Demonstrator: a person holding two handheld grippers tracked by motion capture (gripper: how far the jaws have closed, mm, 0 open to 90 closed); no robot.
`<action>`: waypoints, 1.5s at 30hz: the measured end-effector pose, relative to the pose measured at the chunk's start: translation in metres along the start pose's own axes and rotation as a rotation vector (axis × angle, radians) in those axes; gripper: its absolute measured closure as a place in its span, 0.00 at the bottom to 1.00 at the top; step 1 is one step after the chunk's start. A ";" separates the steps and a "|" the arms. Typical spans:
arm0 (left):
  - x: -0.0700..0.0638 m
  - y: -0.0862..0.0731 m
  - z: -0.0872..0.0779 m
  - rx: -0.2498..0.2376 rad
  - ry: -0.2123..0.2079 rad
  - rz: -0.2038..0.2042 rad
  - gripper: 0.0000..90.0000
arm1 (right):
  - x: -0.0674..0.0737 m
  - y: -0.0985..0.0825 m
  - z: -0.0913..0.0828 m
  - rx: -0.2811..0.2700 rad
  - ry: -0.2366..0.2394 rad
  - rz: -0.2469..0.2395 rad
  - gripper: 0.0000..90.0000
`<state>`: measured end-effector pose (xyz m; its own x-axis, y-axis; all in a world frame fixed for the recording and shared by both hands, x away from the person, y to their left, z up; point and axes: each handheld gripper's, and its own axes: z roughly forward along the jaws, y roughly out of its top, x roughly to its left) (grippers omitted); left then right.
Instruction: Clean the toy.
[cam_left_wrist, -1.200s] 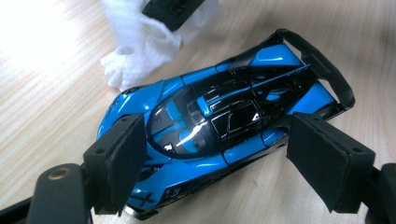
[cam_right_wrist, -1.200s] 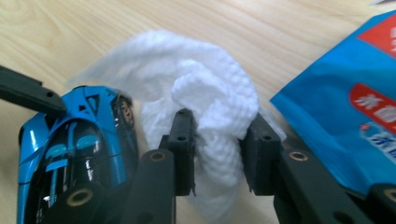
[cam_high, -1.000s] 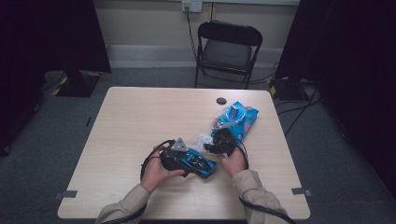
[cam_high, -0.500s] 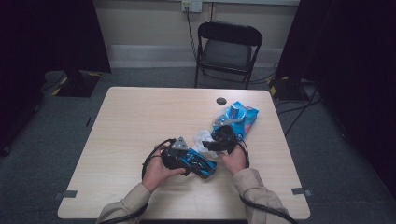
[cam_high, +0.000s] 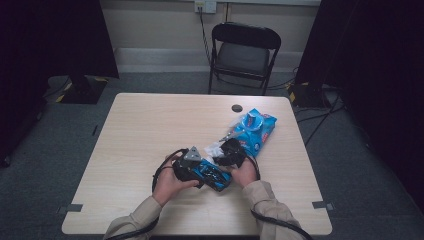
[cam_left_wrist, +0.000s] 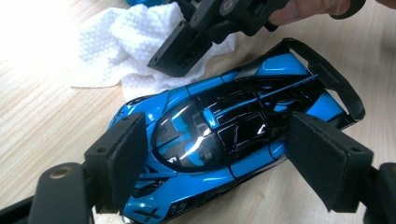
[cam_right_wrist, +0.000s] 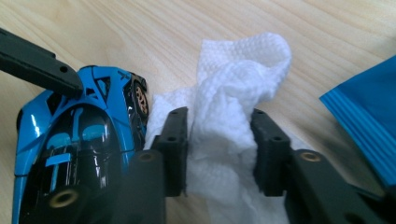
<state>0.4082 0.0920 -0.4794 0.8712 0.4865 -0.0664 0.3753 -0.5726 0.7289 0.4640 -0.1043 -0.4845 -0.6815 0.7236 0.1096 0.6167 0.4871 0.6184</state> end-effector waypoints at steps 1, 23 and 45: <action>0.000 0.000 0.000 -0.001 0.001 0.001 0.23 | 0.001 0.000 0.001 0.003 0.004 -0.007 0.83; -0.001 0.000 0.002 0.007 0.036 0.026 0.26 | 0.002 0.016 0.015 0.013 0.155 0.083 0.94; -0.002 0.002 0.002 0.027 0.045 0.019 0.25 | -0.002 -0.006 -0.008 0.050 0.158 -0.028 0.94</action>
<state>0.4075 0.0887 -0.4788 0.8634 0.5040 -0.0211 0.3673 -0.5994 0.7113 0.4589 -0.1125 -0.4821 -0.7495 0.6256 0.2164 0.6130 0.5325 0.5837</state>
